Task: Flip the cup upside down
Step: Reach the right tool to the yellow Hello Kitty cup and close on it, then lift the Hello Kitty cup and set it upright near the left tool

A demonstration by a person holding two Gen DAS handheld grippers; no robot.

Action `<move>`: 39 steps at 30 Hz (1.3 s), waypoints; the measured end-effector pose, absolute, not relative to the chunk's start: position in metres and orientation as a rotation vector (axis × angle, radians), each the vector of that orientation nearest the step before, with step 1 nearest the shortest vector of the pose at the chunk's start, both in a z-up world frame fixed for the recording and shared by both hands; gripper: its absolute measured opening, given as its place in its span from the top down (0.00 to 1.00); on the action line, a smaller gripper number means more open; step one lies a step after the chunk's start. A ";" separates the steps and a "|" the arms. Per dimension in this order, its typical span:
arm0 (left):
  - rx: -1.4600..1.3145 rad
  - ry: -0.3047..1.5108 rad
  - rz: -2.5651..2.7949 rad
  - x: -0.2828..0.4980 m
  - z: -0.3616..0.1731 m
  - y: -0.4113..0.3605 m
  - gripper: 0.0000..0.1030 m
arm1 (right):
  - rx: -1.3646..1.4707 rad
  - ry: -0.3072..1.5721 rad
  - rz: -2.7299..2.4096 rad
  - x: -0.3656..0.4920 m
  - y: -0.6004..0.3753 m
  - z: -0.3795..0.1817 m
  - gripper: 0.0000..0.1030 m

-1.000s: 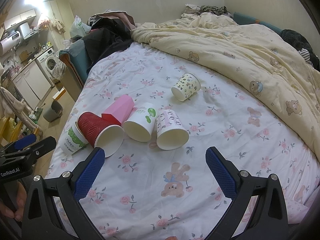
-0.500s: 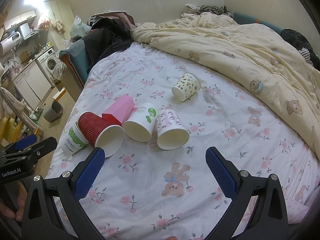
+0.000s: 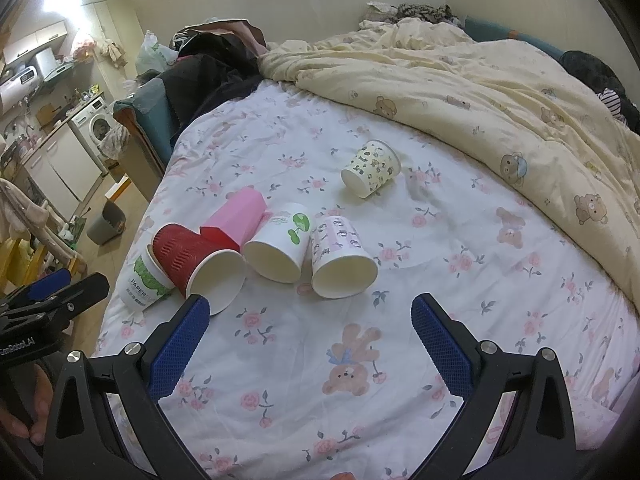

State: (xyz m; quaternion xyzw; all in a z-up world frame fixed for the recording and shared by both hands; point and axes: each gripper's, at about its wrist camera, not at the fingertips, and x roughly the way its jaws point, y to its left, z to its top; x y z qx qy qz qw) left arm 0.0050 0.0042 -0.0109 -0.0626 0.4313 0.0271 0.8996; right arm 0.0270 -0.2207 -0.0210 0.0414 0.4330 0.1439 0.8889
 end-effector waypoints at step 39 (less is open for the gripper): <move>-0.173 1.085 0.099 0.147 -0.032 0.023 0.00 | 0.520 1.361 0.093 0.316 -0.247 -0.159 0.35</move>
